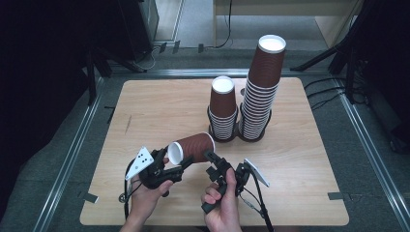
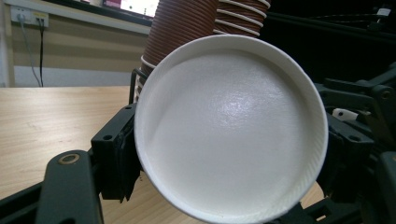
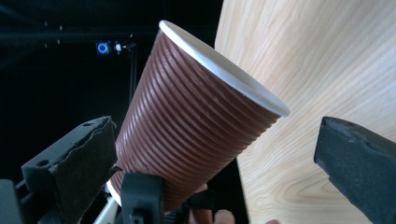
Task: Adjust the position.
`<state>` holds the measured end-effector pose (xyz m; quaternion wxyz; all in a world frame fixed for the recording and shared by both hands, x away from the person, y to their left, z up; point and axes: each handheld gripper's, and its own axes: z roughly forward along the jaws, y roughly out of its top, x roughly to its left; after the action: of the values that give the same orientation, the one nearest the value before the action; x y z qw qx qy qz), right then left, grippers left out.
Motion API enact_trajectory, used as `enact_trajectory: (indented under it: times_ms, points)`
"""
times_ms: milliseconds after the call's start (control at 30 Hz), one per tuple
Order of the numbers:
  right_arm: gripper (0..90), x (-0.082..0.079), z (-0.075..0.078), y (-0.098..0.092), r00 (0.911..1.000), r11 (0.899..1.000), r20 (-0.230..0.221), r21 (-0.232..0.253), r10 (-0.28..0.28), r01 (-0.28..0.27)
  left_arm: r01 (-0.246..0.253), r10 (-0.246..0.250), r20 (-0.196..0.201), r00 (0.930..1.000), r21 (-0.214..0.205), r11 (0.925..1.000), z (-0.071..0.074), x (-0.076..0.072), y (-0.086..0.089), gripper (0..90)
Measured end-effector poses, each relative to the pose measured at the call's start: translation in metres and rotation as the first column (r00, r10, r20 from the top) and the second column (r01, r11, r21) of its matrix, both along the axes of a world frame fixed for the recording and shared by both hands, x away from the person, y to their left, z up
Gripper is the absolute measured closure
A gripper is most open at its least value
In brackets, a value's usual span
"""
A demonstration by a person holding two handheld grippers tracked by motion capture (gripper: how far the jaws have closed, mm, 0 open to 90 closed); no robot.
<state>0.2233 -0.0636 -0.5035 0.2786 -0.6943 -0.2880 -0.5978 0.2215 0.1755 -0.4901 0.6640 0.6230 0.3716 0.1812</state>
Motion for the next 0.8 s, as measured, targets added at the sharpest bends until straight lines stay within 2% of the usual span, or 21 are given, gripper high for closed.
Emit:
enact_trajectory:
  times_ms: [200,333,367,667,800]
  points:
    - [0.0,0.003,-0.002,0.004,0.9984,0.997,-0.055,0.073,-0.016,0.02,0.002,-0.002,0.004,1.0,0.009,1.0,-0.001,-0.001,-0.003,22.4]
    - [0.0,0.006,-0.003,0.006,0.995,0.995,-0.097,0.09,-0.022,0.031,0.004,-0.004,0.008,1.0,0.017,0.9999,-0.001,-0.002,-0.006,22.4]
    - [0.0,0.007,-0.003,0.006,0.9944,0.994,-0.105,0.11,-0.01,0.021,0.004,-0.004,0.011,0.9999,0.025,0.9997,-0.001,-0.002,-0.007,22.4]
    - [0.0,0.014,-0.004,0.007,0.9904,0.984,-0.132,0.165,-0.042,0.063,0.007,-0.009,0.026,0.9996,0.057,0.9983,-0.002,-0.004,-0.014,22.5]
    - [0.0,0.017,-0.004,0.007,0.989,0.982,-0.141,0.173,-0.046,0.07,0.011,-0.013,0.033,0.9994,0.066,0.9977,-0.002,-0.005,-0.016,22.6]
